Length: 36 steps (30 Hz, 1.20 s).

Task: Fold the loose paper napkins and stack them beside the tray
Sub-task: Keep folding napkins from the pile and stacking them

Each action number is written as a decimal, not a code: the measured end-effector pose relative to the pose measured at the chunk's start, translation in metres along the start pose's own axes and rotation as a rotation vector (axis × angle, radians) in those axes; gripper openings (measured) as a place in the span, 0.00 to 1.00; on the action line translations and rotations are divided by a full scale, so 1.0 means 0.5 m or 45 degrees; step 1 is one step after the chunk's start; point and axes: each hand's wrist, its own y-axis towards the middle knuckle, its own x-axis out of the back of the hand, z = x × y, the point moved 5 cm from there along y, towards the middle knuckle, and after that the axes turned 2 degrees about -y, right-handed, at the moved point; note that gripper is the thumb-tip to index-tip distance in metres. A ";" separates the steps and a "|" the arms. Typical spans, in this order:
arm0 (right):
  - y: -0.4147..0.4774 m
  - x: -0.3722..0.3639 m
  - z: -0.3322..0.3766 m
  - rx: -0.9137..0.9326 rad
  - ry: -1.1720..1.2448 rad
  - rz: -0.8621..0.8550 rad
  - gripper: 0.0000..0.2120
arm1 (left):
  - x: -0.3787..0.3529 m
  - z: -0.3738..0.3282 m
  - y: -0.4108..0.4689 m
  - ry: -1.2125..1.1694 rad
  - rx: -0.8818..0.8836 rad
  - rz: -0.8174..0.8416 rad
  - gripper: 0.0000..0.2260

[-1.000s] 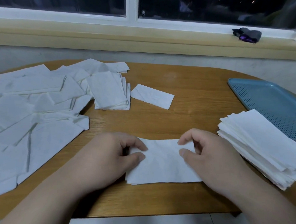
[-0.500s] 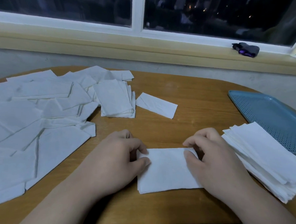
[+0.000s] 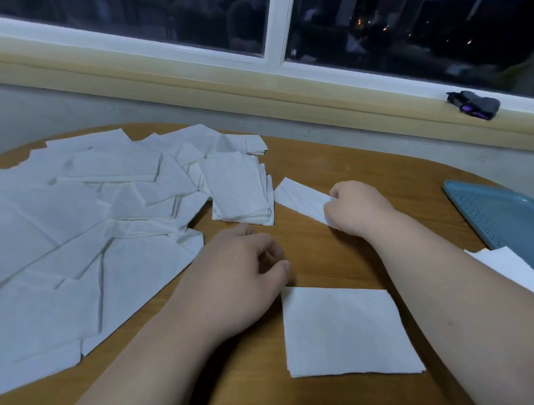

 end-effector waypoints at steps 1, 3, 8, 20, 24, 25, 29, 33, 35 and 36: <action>0.009 -0.003 0.000 -0.023 -0.020 0.017 0.04 | 0.001 0.002 0.003 -0.007 0.001 -0.007 0.05; 0.020 -0.008 0.000 -0.062 -0.050 0.020 0.03 | 0.001 0.004 0.007 -0.009 0.000 -0.003 0.05; 0.030 -0.016 -0.012 -0.107 0.002 -0.027 0.13 | -0.003 0.008 0.012 -0.002 -0.004 0.012 0.07; -0.272 0.091 -0.079 0.082 0.661 -0.287 0.06 | 0.000 -0.015 -0.020 -0.268 -0.017 0.102 0.23; -0.352 0.087 -0.103 0.146 0.731 -0.239 0.06 | -0.011 -0.050 -0.055 -0.602 -0.155 0.189 0.27; -0.358 0.081 -0.107 0.154 0.726 -0.208 0.06 | -0.016 -0.059 -0.063 -0.645 -0.186 0.207 0.27; -0.363 0.060 -0.122 0.127 0.706 -0.184 0.04 | -0.028 -0.084 -0.086 -0.694 -0.287 0.216 0.29; -0.362 0.043 -0.126 0.123 0.649 -0.198 0.04 | -0.032 -0.083 -0.099 -0.606 -0.354 0.191 0.25; -0.360 0.036 -0.127 0.121 0.659 -0.181 0.04 | -0.031 -0.083 -0.101 -0.550 -0.338 0.182 0.25; -0.360 0.033 -0.127 0.120 0.672 -0.179 0.04 | -0.032 -0.084 -0.099 -0.514 -0.312 0.173 0.26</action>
